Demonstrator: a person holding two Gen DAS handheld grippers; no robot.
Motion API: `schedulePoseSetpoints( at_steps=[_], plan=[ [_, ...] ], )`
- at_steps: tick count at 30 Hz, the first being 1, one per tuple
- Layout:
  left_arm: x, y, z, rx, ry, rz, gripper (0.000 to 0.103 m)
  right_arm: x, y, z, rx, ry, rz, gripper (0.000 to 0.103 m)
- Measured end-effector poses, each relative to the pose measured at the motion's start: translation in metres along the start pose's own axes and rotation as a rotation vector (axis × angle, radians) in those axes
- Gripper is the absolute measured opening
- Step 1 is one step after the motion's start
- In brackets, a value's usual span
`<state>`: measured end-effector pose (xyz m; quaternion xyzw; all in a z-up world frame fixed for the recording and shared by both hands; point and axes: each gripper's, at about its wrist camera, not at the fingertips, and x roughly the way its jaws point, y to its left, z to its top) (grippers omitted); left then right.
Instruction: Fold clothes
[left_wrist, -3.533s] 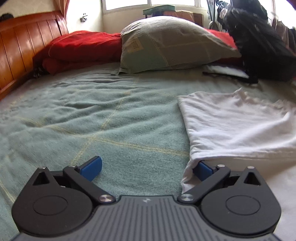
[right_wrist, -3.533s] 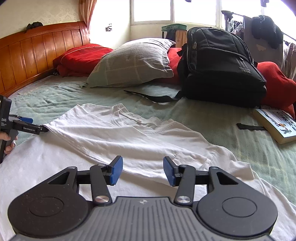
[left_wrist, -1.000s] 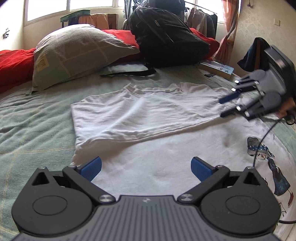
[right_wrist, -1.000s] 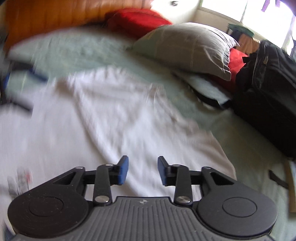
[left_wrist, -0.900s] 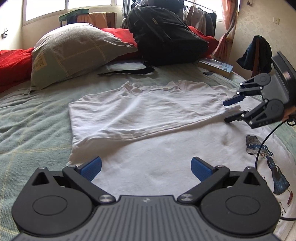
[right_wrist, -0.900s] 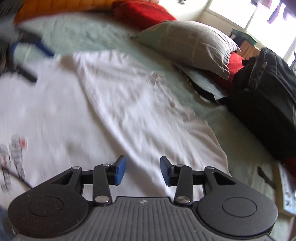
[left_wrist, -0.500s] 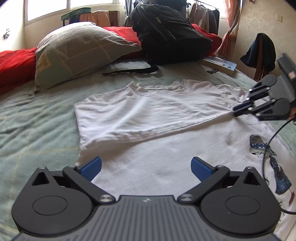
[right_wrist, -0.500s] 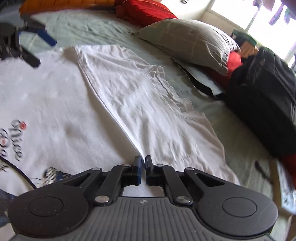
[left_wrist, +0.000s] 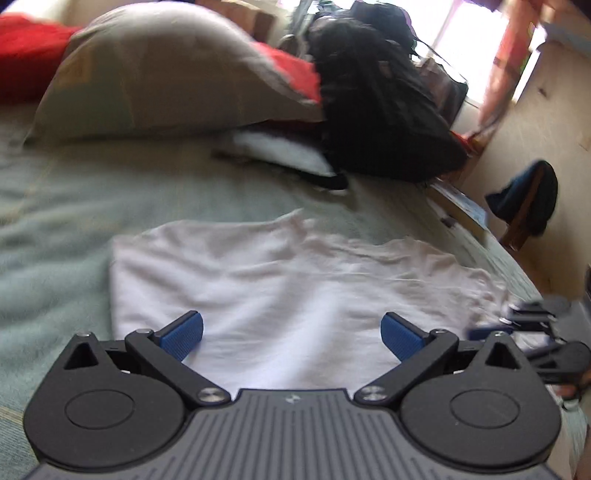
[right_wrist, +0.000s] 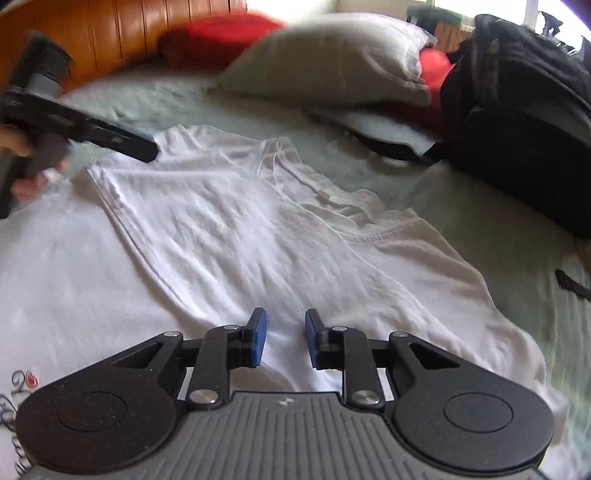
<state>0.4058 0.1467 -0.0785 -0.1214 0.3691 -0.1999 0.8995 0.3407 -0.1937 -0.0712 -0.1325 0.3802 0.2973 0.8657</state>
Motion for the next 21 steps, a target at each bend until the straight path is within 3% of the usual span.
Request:
schedulePoseSetpoints(
  at_steps=[2,5,6,13,17,18,21],
  plan=[
    [-0.001,0.015,-0.003,-0.030,-0.025,-0.018,0.100,-0.011,-0.009,-0.011,0.050,-0.011,0.007,0.031],
    [-0.010,0.013,0.006,-0.056,-0.029,0.029,0.100,-0.022,-0.014,-0.018,0.092,-0.004,0.002,0.033],
    [-0.014,0.008,0.009,-0.027,-0.025,0.048,0.100,-0.025,-0.014,-0.016,0.104,0.003,0.000,0.036],
    [-0.037,-0.038,-0.008,0.212,0.035,-0.088,0.100,-0.018,0.021,0.031,0.030,-0.079,0.025,0.049],
    [-0.033,-0.035,-0.039,0.267,0.127,0.017,0.100,0.003,0.024,0.036,0.034,-0.044,0.029,0.049],
    [-0.036,-0.030,-0.044,0.296,0.120,0.048,0.100,0.007,0.021,0.032,0.049,-0.023,0.015,0.049],
    [-0.050,-0.022,-0.040,0.259,0.096,0.050,0.100,0.002,0.010,0.018,0.099,-0.004,-0.008,0.051]
  ],
)
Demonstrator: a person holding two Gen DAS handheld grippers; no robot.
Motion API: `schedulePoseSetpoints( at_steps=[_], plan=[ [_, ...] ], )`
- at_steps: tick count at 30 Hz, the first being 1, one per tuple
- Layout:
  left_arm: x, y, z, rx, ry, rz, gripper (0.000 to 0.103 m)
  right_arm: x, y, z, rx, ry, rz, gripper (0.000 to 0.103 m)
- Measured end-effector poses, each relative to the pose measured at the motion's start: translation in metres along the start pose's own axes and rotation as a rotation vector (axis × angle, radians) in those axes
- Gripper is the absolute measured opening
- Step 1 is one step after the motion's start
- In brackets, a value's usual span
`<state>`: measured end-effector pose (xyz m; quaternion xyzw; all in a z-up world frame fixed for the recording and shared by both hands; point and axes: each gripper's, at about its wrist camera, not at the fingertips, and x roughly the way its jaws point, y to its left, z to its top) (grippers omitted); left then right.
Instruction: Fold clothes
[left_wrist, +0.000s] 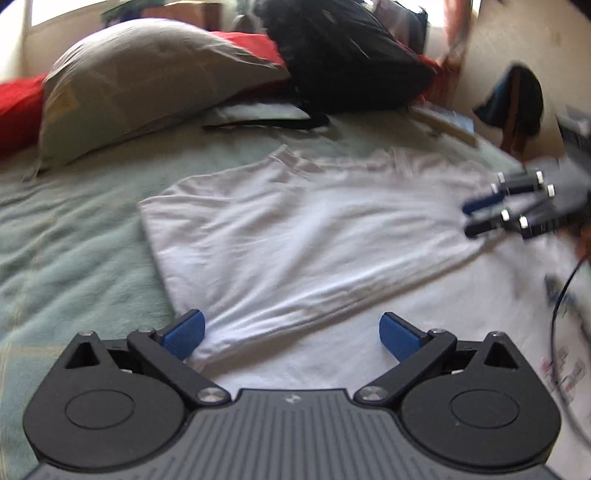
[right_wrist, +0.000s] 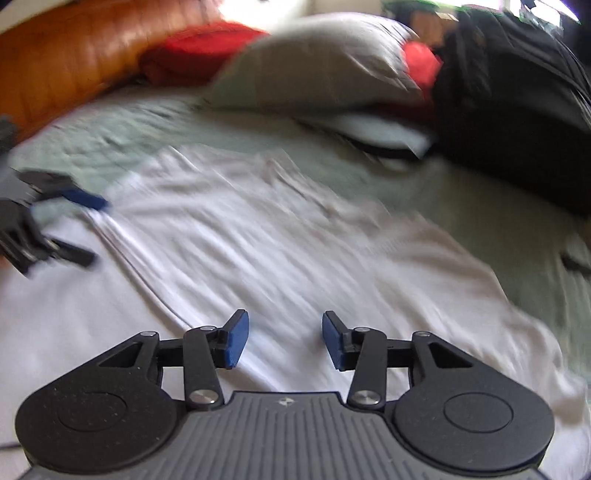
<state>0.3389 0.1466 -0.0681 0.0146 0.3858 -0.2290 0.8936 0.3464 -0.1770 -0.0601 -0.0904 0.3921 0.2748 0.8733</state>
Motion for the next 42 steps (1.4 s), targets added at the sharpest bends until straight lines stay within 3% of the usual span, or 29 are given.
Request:
schedulePoseSetpoints(
  at_steps=[5,10,11,13,19,22,26,32,35,38,41,42],
  plan=[
    [-0.006,-0.009,0.021,-0.028,-0.091,-0.080,0.101,-0.023,-0.006,-0.004,0.058,-0.041,-0.025,0.058],
    [0.017,0.007,0.004,-0.064,-0.020,0.041,0.098,-0.033,0.006,-0.002,0.026,-0.060,-0.026,0.062],
    [0.011,0.013,-0.001,-0.091,-0.048,0.014,0.098,-0.036,0.006,-0.003,0.022,-0.059,-0.032,0.063],
    [0.000,0.014,0.002,-0.127,-0.052,0.039,0.098,-0.040,0.002,-0.007,0.024,-0.055,-0.048,0.064],
    [-0.007,-0.006,0.032,-0.018,-0.139,0.024,0.100,-0.027,-0.009,-0.008,0.058,-0.049,-0.070,0.065],
    [0.021,-0.001,0.045,-0.056,-0.124,0.017,0.101,-0.014,-0.007,-0.007,0.049,-0.060,-0.049,0.068],
    [0.057,0.026,0.039,-0.173,-0.061,0.173,0.099,0.001,-0.015,-0.015,0.039,-0.044,-0.071,0.070],
    [0.042,0.026,0.038,-0.133,-0.056,0.194,0.100,-0.024,-0.036,-0.024,0.113,-0.088,-0.066,0.073],
    [0.024,0.014,0.038,-0.115,-0.104,0.118,0.100,-0.029,-0.038,-0.015,0.129,-0.140,-0.043,0.076],
    [0.020,-0.002,0.032,-0.061,-0.103,0.060,0.100,-0.015,-0.042,-0.011,0.140,-0.118,-0.088,0.076],
    [0.038,-0.007,0.020,-0.030,0.004,0.141,0.101,-0.006,-0.051,-0.018,0.178,-0.070,-0.157,0.076],
    [0.036,-0.009,0.017,-0.021,-0.014,0.147,0.101,-0.009,-0.052,-0.020,0.189,-0.064,-0.169,0.076]
  ],
)
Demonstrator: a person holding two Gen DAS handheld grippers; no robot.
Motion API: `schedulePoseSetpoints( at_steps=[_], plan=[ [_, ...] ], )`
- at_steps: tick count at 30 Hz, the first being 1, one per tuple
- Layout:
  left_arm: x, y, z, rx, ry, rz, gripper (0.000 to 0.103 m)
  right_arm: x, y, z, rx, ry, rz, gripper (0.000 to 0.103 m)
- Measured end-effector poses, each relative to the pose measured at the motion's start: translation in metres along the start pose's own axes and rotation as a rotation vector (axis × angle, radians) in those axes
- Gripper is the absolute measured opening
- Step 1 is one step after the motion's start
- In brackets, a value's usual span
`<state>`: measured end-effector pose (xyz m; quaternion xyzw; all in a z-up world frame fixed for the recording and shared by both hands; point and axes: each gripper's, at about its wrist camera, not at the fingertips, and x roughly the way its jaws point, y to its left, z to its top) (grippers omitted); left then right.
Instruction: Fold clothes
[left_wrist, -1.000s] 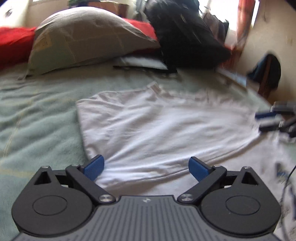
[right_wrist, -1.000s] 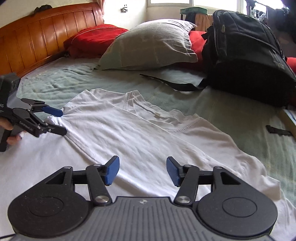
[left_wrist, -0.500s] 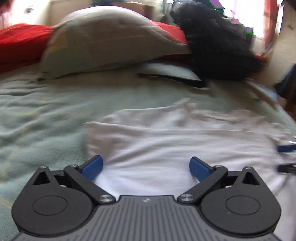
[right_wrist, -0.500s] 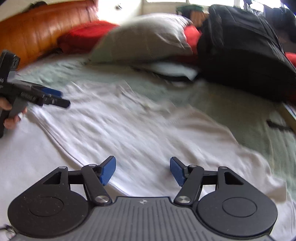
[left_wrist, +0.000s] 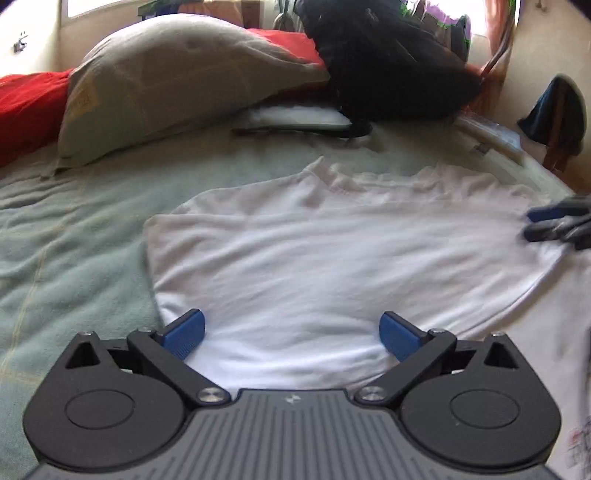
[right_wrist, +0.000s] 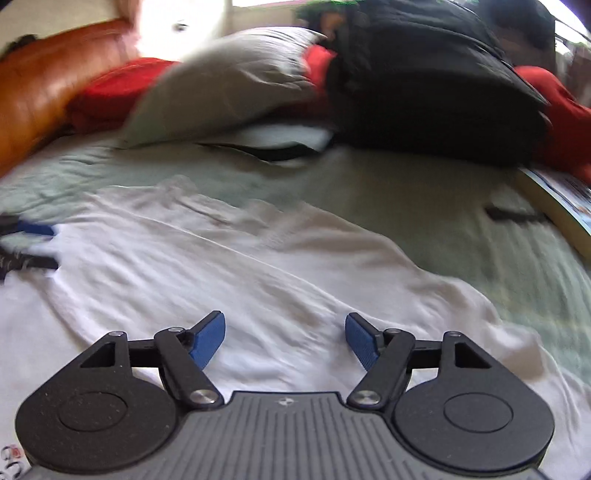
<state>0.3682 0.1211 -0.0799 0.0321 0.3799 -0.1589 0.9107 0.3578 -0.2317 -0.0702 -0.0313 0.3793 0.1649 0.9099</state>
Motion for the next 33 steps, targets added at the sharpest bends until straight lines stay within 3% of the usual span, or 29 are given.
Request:
schedulePoseSetpoints(
  at_steps=[4,7,11,16,21,25,33],
  plan=[
    [-0.024,-0.002,0.010,-0.013,-0.005,0.008,0.100,-0.044,0.011,-0.001,-0.067,-0.019,-0.010,0.081],
    [-0.055,-0.017,0.018,0.048,-0.024,0.010,0.100,-0.080,0.029,-0.001,-0.147,-0.059,-0.012,0.089],
    [-0.084,-0.040,0.014,0.135,0.034,-0.019,0.101,-0.106,0.050,-0.003,-0.180,-0.079,0.061,0.094],
    [-0.098,-0.066,-0.031,0.185,0.119,-0.051,0.101,-0.089,0.071,-0.029,-0.186,-0.003,0.110,0.095],
    [-0.109,-0.066,-0.085,0.122,0.173,-0.037,0.101,-0.068,0.082,-0.066,-0.185,0.088,0.072,0.095],
    [-0.141,-0.058,-0.114,0.073,0.142,-0.016,0.101,-0.076,0.082,-0.091,-0.178,0.085,0.035,0.103],
    [-0.197,-0.060,-0.168,0.014,0.082,0.045,0.102,-0.103,0.085,-0.113,-0.141,0.056,-0.027,0.103]
  ],
)
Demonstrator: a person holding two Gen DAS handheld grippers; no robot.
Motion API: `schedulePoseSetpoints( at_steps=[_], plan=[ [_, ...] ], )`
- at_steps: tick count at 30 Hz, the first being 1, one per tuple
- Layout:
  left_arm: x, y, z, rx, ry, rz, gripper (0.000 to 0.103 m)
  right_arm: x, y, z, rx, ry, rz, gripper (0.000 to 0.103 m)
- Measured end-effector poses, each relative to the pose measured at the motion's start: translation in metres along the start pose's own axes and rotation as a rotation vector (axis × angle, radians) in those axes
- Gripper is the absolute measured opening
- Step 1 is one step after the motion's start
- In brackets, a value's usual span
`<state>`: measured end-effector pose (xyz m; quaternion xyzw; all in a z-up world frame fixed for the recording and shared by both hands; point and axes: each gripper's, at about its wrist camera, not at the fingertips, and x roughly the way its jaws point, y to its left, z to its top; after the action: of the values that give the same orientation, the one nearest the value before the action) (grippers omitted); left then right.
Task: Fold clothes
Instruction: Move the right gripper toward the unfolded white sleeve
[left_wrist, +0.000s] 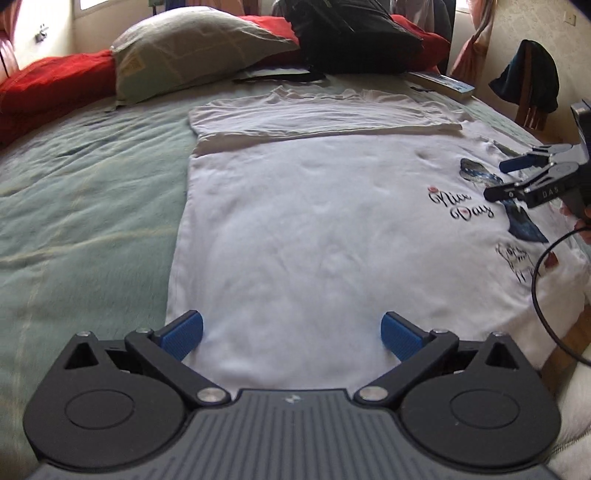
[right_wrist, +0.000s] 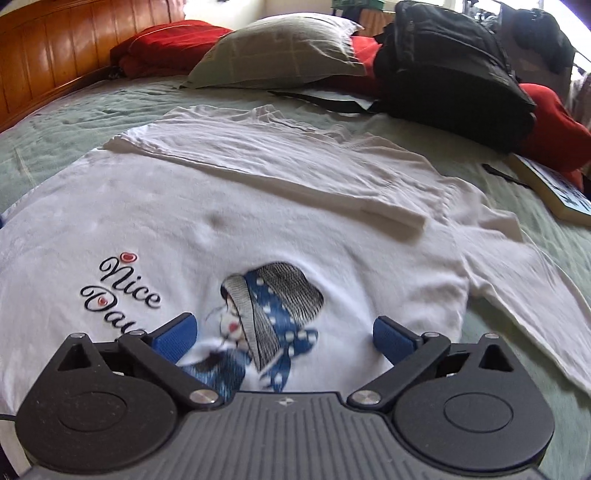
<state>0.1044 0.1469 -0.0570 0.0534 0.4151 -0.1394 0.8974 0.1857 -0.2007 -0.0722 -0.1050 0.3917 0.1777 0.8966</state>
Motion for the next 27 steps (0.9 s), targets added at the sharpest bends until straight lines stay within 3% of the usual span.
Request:
schedulePoseSetpoints(
  at_steps=[3,8,11,14,18,21,24,27],
  plan=[
    [-0.016,-0.012,-0.005,0.043,-0.033,0.046,0.102,-0.015,0.014,0.000,-0.028,-0.030,-0.017,0.103],
    [-0.021,-0.029,-0.011,0.068,-0.073,0.042,0.102,-0.035,0.049,0.001,-0.096,-0.076,0.009,0.103],
    [-0.013,-0.032,-0.022,0.042,-0.041,0.053,0.102,-0.036,0.068,-0.006,-0.131,-0.057,0.011,0.103],
    [-0.018,-0.029,-0.042,0.025,-0.076,0.083,0.102,-0.034,0.077,-0.022,-0.148,-0.002,-0.010,0.103],
    [-0.033,-0.037,-0.047,0.015,-0.099,0.134,0.102,-0.048,0.072,-0.042,-0.087,0.034,-0.009,0.103],
    [-0.046,-0.052,-0.043,0.055,-0.144,0.159,0.102,-0.067,0.066,-0.050,-0.050,0.010,-0.012,0.103],
    [-0.058,-0.069,-0.035,0.095,-0.202,0.148,0.102,-0.079,0.066,-0.060,-0.013,-0.018,0.009,0.103],
    [-0.065,-0.085,-0.035,0.094,-0.243,0.136,0.102,-0.079,0.065,-0.082,0.029,0.010,0.027,0.103]
  ],
)
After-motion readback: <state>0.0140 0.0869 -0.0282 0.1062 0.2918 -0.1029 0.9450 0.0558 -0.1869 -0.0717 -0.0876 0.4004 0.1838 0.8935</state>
